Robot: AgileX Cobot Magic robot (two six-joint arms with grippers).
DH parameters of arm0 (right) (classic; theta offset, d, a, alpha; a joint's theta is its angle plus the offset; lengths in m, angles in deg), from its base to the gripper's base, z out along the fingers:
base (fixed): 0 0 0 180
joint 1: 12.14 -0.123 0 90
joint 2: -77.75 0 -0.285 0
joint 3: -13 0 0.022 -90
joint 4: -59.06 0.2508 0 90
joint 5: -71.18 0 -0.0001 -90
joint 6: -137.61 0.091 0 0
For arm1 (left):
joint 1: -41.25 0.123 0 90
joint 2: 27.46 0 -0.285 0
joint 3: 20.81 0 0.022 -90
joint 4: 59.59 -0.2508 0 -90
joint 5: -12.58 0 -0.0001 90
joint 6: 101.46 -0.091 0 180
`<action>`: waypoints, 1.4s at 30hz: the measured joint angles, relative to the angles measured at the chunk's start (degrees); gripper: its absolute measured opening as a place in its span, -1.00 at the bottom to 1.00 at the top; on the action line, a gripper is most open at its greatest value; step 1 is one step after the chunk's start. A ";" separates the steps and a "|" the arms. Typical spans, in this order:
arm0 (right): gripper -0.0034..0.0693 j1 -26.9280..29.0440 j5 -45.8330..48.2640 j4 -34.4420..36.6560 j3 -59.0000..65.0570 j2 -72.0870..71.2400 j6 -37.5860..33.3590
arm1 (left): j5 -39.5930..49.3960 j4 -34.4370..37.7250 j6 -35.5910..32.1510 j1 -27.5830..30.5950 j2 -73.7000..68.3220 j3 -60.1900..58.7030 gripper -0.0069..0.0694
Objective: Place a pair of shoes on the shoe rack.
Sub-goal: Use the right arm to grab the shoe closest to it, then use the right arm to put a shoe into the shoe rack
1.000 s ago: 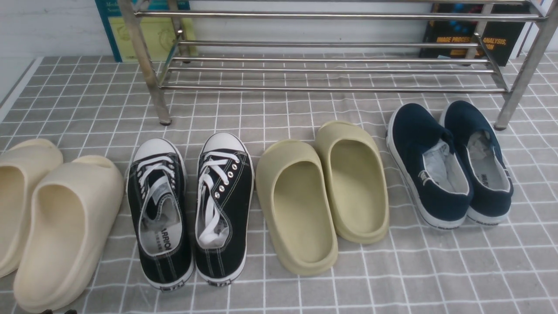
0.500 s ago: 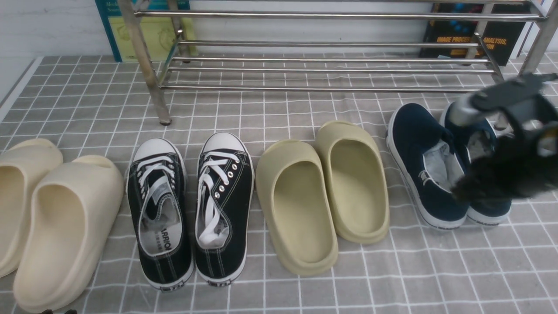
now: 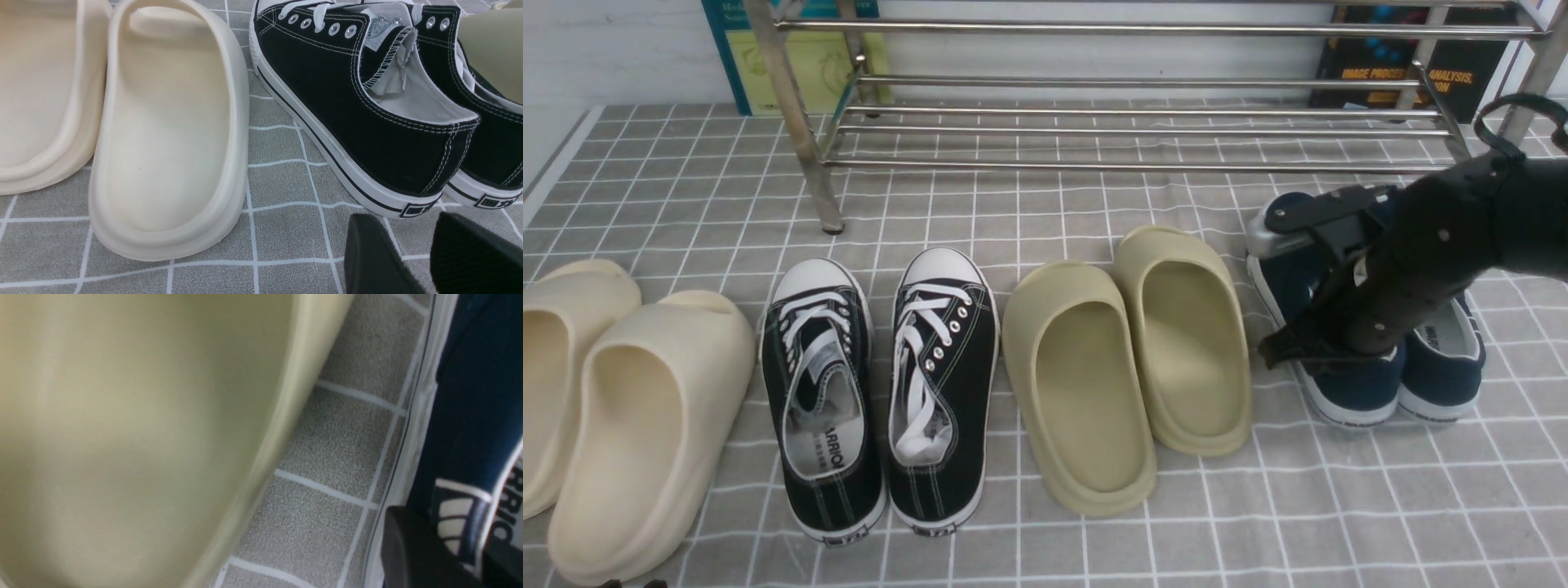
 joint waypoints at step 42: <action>-0.59 4.01 4.60 -4.20 -51.32 25.47 -7.54 | 0.00 0.00 0.00 0.00 0.00 0.00 -0.19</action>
